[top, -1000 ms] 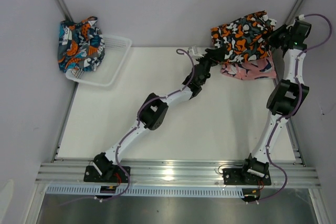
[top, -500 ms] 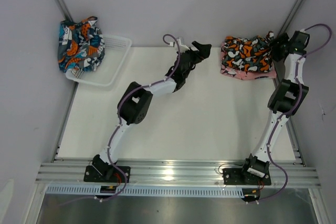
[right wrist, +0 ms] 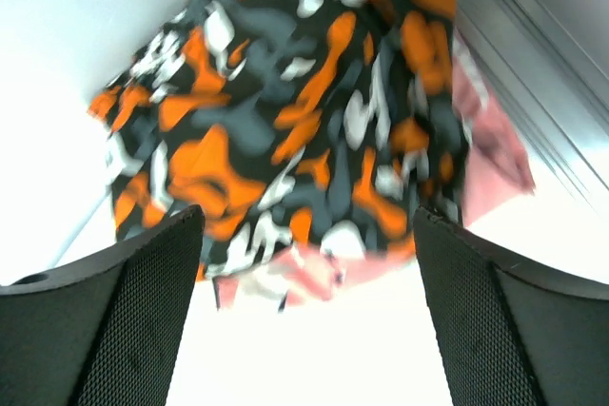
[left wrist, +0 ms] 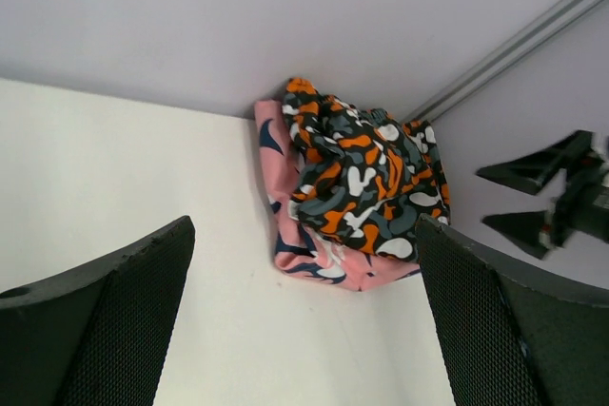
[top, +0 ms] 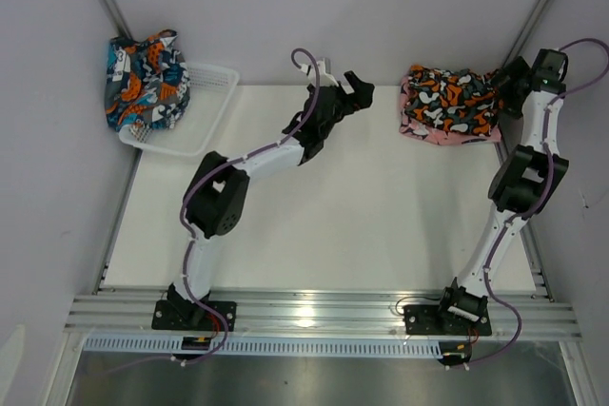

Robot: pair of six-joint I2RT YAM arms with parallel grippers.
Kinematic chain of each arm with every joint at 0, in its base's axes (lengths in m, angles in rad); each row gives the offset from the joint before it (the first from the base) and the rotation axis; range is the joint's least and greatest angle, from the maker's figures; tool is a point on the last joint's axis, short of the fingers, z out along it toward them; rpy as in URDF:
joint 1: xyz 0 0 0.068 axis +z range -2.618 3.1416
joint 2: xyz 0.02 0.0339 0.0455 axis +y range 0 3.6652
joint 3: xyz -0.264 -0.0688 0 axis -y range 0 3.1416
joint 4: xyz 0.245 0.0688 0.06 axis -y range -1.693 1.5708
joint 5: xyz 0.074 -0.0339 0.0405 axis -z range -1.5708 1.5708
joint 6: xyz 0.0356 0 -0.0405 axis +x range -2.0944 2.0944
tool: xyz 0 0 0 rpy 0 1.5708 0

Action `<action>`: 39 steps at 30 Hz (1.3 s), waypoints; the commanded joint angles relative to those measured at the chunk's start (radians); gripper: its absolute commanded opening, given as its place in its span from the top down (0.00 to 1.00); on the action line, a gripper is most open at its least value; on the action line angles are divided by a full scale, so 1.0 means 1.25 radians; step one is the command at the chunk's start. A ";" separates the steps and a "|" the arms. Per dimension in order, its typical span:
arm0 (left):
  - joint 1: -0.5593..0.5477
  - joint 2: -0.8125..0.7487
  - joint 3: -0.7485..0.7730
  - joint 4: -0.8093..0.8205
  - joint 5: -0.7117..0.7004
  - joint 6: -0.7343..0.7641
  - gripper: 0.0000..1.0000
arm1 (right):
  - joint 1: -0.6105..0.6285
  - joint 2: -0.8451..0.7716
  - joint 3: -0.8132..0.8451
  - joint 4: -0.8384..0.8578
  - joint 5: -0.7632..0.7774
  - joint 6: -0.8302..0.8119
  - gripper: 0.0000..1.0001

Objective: Fold and stack the shorts
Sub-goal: Neatly place the folded shorts to the corner

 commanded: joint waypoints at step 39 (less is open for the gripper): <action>0.173 -0.365 -0.526 0.138 -0.099 0.138 0.01 | 0.155 -0.244 -0.872 0.856 0.066 0.519 0.50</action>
